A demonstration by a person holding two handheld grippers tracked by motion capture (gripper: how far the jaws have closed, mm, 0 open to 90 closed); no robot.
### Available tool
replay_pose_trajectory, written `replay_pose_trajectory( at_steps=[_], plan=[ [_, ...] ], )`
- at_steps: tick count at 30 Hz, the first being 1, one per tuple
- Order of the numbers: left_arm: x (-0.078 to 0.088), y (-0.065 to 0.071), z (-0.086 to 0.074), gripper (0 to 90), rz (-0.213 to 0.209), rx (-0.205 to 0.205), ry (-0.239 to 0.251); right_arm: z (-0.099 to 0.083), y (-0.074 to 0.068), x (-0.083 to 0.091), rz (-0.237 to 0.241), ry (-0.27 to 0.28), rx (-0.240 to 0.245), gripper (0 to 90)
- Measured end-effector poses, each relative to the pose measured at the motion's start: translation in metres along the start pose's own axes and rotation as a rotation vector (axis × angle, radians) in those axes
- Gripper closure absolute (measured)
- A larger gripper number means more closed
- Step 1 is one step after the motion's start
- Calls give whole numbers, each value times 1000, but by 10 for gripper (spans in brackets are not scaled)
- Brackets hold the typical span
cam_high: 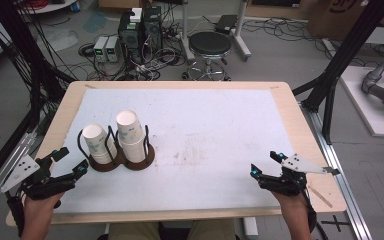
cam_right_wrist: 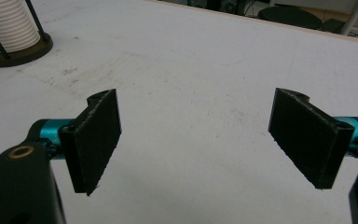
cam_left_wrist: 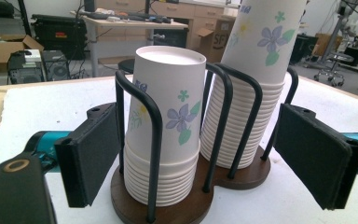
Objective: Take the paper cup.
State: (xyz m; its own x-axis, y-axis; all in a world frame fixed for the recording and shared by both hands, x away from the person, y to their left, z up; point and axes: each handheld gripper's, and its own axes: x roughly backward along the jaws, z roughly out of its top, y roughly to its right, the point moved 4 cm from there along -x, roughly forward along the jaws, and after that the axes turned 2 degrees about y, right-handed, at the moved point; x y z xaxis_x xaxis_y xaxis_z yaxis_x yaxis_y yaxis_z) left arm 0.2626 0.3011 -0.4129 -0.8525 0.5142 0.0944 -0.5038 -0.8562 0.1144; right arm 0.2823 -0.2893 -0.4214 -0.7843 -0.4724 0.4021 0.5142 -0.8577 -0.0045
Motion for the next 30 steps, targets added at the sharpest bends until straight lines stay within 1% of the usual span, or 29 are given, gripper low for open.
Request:
replay_pose_trajectory(
  at_steps=[5, 12, 13, 15, 16, 19, 21, 24, 26, 28, 30],
  plan=[
    [-2, -1, 0, 147, 3, 12, 4, -2, 1, 0, 4, -7, -14, 174],
    [-5, -2, 1, 147, -1, 17, 7, -4, 3, -1, 7, -11, -17, 174],
    [-6, -1, 1, 147, -12, 13, 2, -4, 3, -1, 8, -10, -11, 174],
    [-6, 0, 1, 147, -18, 8, 0, -4, 4, -2, 13, -10, -16, 174],
    [-5, 2, 3, 147, -26, -1, -3, -4, 3, -3, 16, -15, -16, 174],
    [-6, 4, 3, 147, -37, -6, -14, -3, 0, -5, 26, -21, -11, 174],
    [-6, 4, 4, 147, -44, 2, -15, -1, -4, -5, 30, -13, -12, 174],
    [-9, 4, 9, 146, -52, 3, -25, 1, -7, -6, 38, -11, -9, 174],
    [-11, 3, 13, 146, -72, 0, -30, 1, -9, -10, 44, -17, -3, 174],
    [-15, 1, 18, 146, -77, -17, -36, 2, -9, -13, 48, -18, -5, 174],
    [-21, 0, 23, 146, -81, -21, -45, 4, -8, -15, 48, -19, -4, 174]
  ],
)
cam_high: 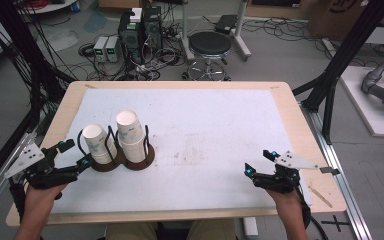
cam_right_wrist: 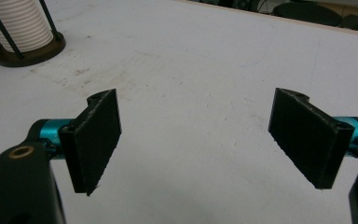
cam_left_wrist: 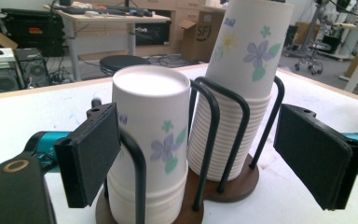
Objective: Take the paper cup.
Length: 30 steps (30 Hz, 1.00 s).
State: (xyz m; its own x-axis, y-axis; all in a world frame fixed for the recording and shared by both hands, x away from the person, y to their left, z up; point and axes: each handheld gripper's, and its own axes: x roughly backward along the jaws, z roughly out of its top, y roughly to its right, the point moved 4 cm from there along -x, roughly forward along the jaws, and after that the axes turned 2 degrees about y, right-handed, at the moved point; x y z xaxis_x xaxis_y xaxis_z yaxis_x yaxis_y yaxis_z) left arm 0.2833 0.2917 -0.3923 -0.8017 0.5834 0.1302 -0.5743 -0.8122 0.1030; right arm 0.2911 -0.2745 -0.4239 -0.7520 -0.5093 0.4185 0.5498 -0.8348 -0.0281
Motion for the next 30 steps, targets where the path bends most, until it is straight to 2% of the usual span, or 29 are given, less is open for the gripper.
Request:
replay_pose_trajectory(
  at_steps=[3, 5, 6, 9, 14, 20, 23, 25, 30],
  plan=[
    [-9, -1, 7, 146, -22, -14, -20, 1, 0, -3, 3, -1, 1, 174],
    [-18, -2, 15, 146, -23, -41, -32, 1, 0, -5, 5, -7, 2, 174],
    [-18, -2, 15, 147, -23, -41, -32, 1, 0, -6, 5, -6, 4, 174],
    [-26, -6, 25, 147, 4, -49, -44, 1, -1, -7, 8, -8, 11, 174],
    [-32, -13, 30, 151, 33, -55, -74, 0, -1, -3, 7, -7, 10, 174],
    [-40, -17, 31, 176, 30, -65, -130, -1, 0, 1, 0, -4, 2, 174],
    [-45, -19, 28, 183, 40, -55, -158, -2, 0, 2, -2, -2, 3, 174],
    [-50, -21, 25, 202, 47, -56, -193, -2, 0, 2, 0, -6, 4, 174],
    [-54, -23, 22, 277, 55, -61, -220, -2, -1, 1, 2, -7, 4, 174]
  ],
)
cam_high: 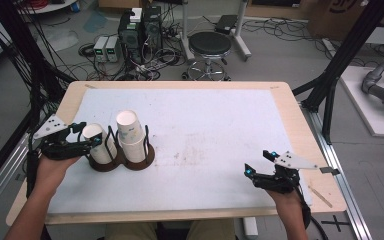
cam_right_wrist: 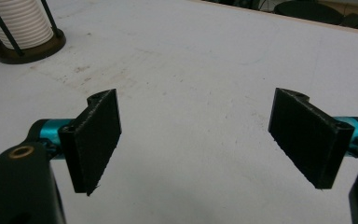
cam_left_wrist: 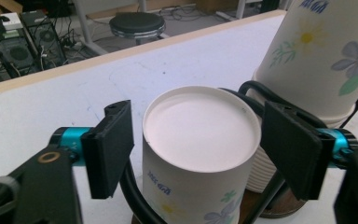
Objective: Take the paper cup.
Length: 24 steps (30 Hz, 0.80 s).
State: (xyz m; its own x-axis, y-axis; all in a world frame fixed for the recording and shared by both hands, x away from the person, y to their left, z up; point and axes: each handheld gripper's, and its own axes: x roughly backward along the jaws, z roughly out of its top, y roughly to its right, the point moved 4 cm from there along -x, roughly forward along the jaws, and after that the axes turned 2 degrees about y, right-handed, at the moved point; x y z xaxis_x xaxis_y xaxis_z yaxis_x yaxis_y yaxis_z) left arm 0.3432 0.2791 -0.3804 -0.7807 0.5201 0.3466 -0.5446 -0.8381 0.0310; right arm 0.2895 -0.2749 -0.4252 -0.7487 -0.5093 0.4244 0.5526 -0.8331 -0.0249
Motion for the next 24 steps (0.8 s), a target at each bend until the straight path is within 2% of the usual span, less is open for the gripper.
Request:
replay_pose_trajectory(
  at_steps=[2, 6, 9, 15, 18, 21, 22, 24],
  plan=[
    [0, 1, 0, 332, -2, -13, -2, 0, 0, 0, 1, 0, 0, 174],
    [0, 1, 0, 348, -2, -10, -2, 0, 1, 0, 1, 0, 2, 174],
    [2, -1, 1, 355, -4, 14, 6, 0, 0, 0, 2, 0, 1, 174],
    [11, -3, 17, 364, -17, 38, 48, 1, 0, -1, 4, 1, 4, 174],
    [20, -4, 35, 366, -22, 56, 85, 1, 0, -1, 4, 1, 4, 174],
    [26, -5, 43, 367, -26, 68, 104, 1, 0, 0, 3, 0, -2, 174],
    [32, -6, 52, 368, -37, 82, 133, 1, 0, 0, 3, 1, 3, 174],
    [35, -6, 54, 368, -36, 88, 141, 1, 0, 1, 0, 5, 1, 174]
  ],
)
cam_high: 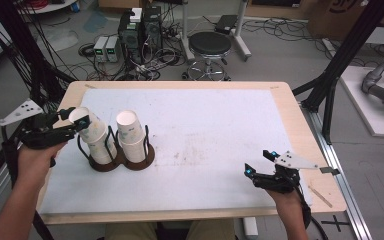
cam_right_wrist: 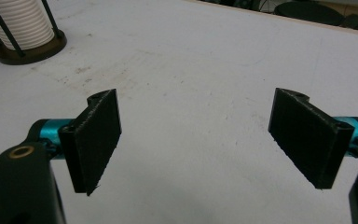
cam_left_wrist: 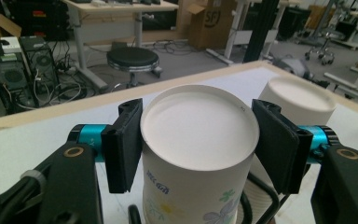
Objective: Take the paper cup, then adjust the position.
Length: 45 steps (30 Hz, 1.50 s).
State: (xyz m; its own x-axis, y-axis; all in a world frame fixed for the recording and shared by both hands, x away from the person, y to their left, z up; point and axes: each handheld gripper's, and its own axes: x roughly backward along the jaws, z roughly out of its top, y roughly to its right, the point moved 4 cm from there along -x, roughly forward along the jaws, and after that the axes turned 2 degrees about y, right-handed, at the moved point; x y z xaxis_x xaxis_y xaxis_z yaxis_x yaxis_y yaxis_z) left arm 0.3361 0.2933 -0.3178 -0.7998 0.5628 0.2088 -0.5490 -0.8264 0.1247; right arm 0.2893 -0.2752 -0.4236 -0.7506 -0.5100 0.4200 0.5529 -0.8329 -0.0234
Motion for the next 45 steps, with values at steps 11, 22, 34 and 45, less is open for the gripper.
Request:
replay_pose_trajectory(
  at_steps=[11, 22, 34, 45],
  plan=[
    [34, 6, 19, 369, -36, -16, 48, 1, 0, -1, -1, 3, -8, 174],
    [52, 12, 10, 370, -71, 1, 47, 5, -3, -1, 4, 11, 0, 174],
    [54, 34, -4, 369, -135, -10, 54, 6, -6, -2, 22, 10, 0, 175],
    [46, 66, 2, 369, -229, -54, 47, 10, -11, -6, 40, 9, 12, 174]
  ],
)
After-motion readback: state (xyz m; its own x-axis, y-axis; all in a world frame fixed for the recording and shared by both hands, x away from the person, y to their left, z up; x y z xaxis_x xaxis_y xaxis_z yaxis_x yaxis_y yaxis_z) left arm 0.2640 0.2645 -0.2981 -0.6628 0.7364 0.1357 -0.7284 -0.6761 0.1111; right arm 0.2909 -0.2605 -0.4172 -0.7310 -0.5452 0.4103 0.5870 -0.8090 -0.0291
